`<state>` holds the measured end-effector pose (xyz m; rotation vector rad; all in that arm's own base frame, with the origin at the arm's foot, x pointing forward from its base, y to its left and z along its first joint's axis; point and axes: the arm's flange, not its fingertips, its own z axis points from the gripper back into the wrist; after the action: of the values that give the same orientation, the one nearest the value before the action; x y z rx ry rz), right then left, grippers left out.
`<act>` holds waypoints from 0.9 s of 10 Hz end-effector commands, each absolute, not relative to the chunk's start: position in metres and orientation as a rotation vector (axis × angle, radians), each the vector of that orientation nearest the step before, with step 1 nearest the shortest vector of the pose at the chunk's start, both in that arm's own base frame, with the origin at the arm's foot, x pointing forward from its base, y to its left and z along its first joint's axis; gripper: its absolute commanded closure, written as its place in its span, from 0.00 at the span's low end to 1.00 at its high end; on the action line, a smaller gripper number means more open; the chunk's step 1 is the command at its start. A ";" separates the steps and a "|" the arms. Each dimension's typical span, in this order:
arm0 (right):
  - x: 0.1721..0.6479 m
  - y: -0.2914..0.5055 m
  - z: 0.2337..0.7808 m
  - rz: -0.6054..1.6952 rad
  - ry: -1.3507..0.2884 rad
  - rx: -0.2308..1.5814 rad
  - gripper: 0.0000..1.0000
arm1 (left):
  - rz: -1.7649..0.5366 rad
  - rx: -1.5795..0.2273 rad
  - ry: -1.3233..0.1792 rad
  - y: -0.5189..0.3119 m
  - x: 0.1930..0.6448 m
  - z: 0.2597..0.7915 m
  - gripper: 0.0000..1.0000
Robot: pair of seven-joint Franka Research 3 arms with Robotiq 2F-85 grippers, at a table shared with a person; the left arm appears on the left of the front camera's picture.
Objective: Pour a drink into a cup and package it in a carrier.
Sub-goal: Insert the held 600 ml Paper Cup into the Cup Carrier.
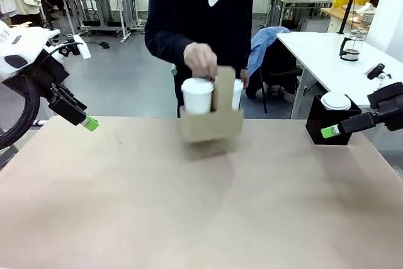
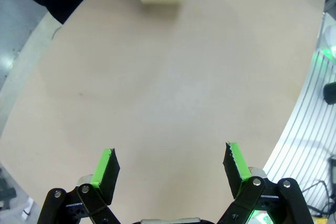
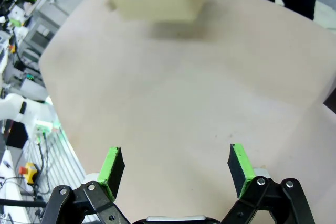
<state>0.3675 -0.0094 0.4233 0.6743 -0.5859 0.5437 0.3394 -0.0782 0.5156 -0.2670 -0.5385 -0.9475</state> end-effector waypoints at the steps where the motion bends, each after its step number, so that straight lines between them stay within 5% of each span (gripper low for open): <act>1: 0.367 -0.010 0.424 0.533 -0.588 0.667 0.00 | -0.938 -0.271 -0.534 -0.078 0.339 0.515 0.00; 9: 0.367 -0.010 0.424 0.533 -0.588 0.667 0.00 | -0.938 -0.271 -0.534 -0.078 0.339 0.515 0.00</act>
<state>0.3675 -0.0092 0.4233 0.6748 -0.5858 0.5444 0.3394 -0.0782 0.5156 -0.2670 -0.5385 -0.9475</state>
